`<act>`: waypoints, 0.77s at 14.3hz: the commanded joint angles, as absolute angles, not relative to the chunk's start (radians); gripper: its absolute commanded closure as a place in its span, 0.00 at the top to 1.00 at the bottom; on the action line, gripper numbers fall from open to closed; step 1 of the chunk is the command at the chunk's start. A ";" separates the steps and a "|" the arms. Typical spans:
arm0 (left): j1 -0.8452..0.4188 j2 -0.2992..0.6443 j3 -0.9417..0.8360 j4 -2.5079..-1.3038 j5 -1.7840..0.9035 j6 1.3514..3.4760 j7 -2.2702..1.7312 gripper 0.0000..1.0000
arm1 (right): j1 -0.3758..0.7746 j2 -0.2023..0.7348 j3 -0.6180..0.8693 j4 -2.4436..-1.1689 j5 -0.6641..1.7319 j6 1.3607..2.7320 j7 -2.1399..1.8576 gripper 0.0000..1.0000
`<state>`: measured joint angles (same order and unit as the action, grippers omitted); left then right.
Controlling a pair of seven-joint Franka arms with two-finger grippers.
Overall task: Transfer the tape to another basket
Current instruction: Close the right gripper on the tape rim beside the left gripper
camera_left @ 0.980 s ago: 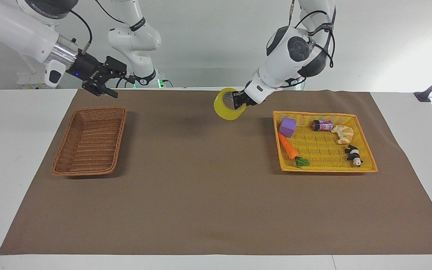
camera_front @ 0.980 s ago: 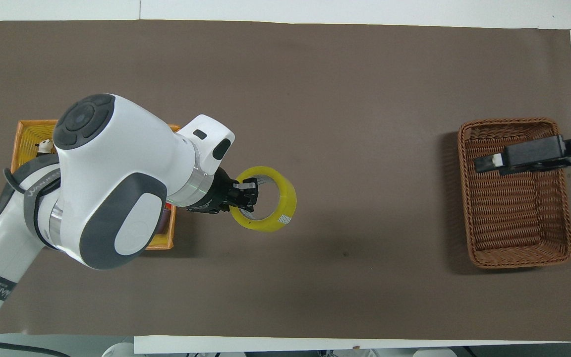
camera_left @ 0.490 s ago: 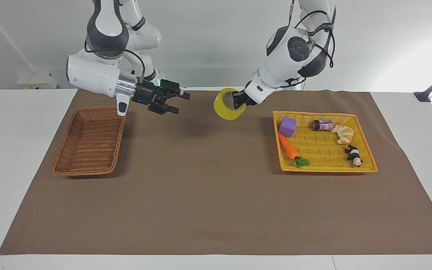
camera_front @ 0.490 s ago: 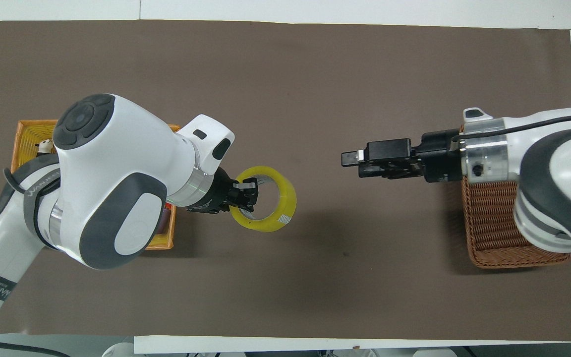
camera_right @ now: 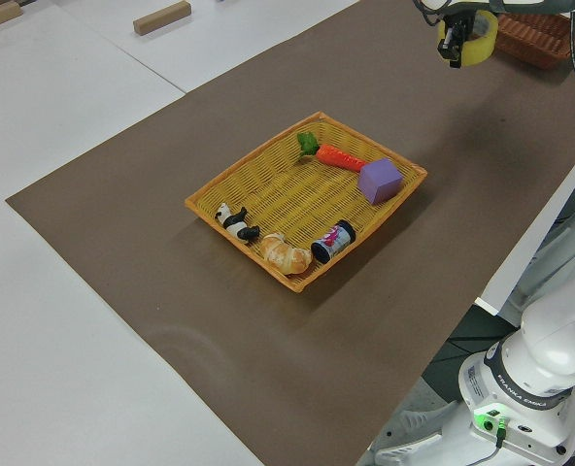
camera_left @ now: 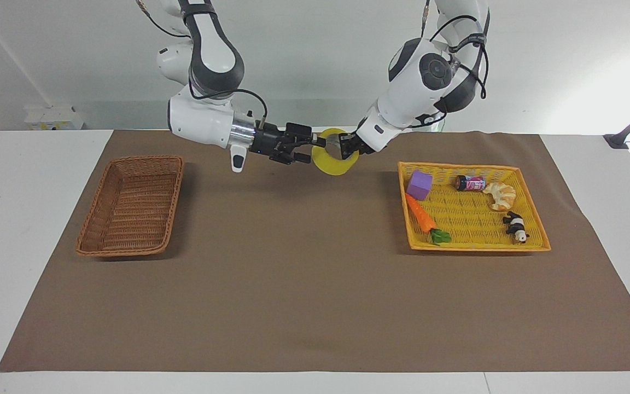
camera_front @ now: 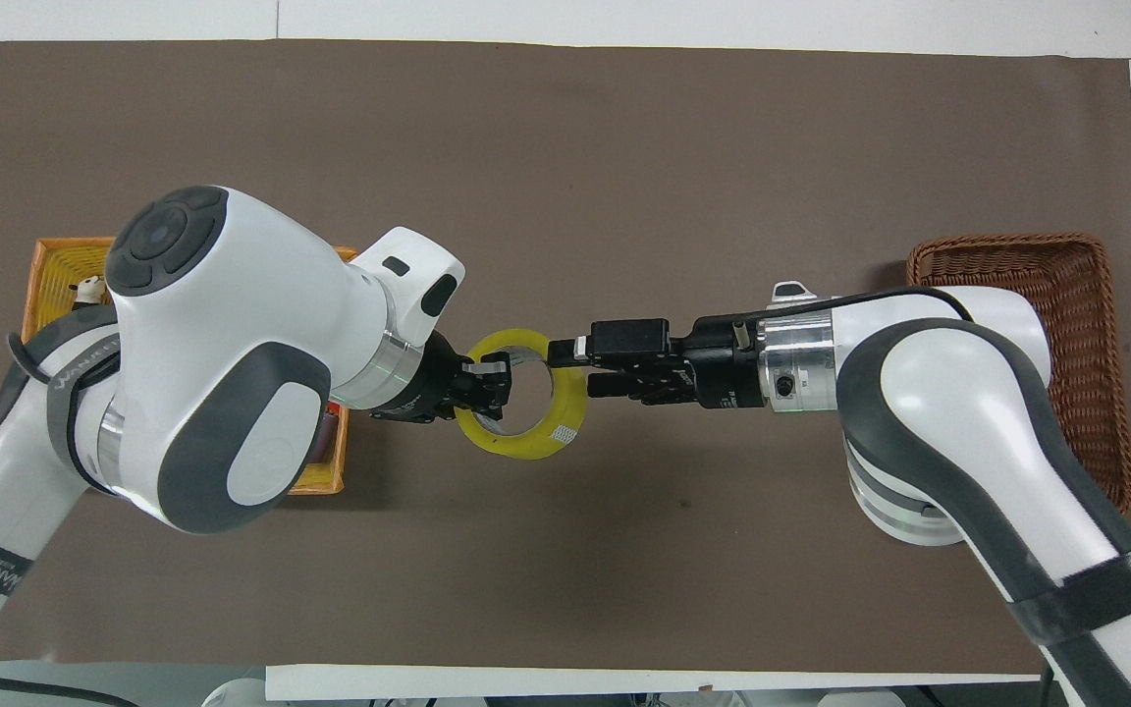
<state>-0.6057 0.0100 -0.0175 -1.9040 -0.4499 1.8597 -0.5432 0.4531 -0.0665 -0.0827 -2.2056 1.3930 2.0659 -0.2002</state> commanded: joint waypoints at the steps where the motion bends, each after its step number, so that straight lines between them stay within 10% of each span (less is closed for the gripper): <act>1: -0.618 -0.008 -0.002 -1.904 -0.463 1.852 -0.557 0.00 | 0.457 -0.095 -0.086 -2.241 1.413 2.079 -0.199 1.00; 7: -0.612 -0.008 -0.002 -1.904 -0.463 1.852 -0.555 0.00 | 0.488 -0.095 -0.087 -2.241 1.408 2.085 -0.198 0.97; 10: -0.612 -0.008 -0.002 -1.904 -0.463 1.852 -0.555 0.00 | 0.486 -0.095 -0.087 -2.240 1.402 2.080 -0.201 0.80; 11: -0.612 -0.008 -0.002 -1.904 -0.463 1.852 -0.555 0.00 | 0.486 -0.095 -0.087 -2.240 1.401 2.079 -0.201 0.61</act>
<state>-0.6056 0.0100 -0.0111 -1.9040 -0.4499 1.8597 -0.5434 0.4826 -0.0704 -0.0851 -2.2156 1.3930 2.0660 -0.2002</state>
